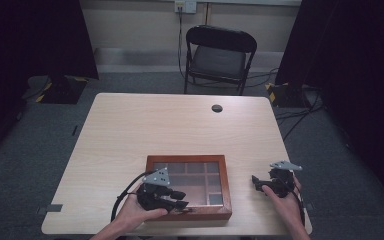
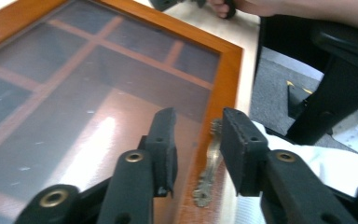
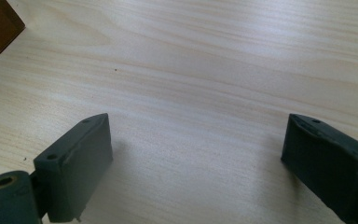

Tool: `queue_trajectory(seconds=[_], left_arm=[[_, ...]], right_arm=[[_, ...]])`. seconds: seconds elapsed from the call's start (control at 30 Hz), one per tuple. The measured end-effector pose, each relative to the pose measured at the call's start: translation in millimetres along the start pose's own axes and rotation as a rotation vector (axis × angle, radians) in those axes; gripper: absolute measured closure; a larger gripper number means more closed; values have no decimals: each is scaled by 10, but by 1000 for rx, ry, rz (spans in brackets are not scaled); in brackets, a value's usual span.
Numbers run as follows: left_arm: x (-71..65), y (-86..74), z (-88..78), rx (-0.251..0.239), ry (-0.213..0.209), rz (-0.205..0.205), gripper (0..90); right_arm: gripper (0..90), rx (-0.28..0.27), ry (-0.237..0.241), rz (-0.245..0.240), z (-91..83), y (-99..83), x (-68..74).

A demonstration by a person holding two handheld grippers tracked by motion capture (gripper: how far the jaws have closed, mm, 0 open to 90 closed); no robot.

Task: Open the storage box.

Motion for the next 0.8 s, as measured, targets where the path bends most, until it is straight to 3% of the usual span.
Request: queue_trajectory(seconds=[0.03,0.23,0.37,0.47,0.8], left_arm=[[-41,-3,24,-6,-21,-3,690],[-56,-43,93,22,-28,5,714],[-15,-77,120,33,-16,1,744],[-33,-80,138,41,-26,11,769],[-41,-77,156,48,3,49,809]], right_arm=[[76,0,-1,1,1,0,0],[76,0,1,0,-1,0,1],[76,0,1,0,0,0,0],[75,0,1,-1,0,0,0],[76,0,1,-1,0,0,0]])
Point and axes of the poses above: each handheld gripper's, and its own axes: z roughly forward along the jaws, y roughly out of its top, x roughly to its left, the point moved 9 cm from there along z, roughly forward along the jaws, and after that the axes turned 15 degrees about -y, right-handed, at the moved point
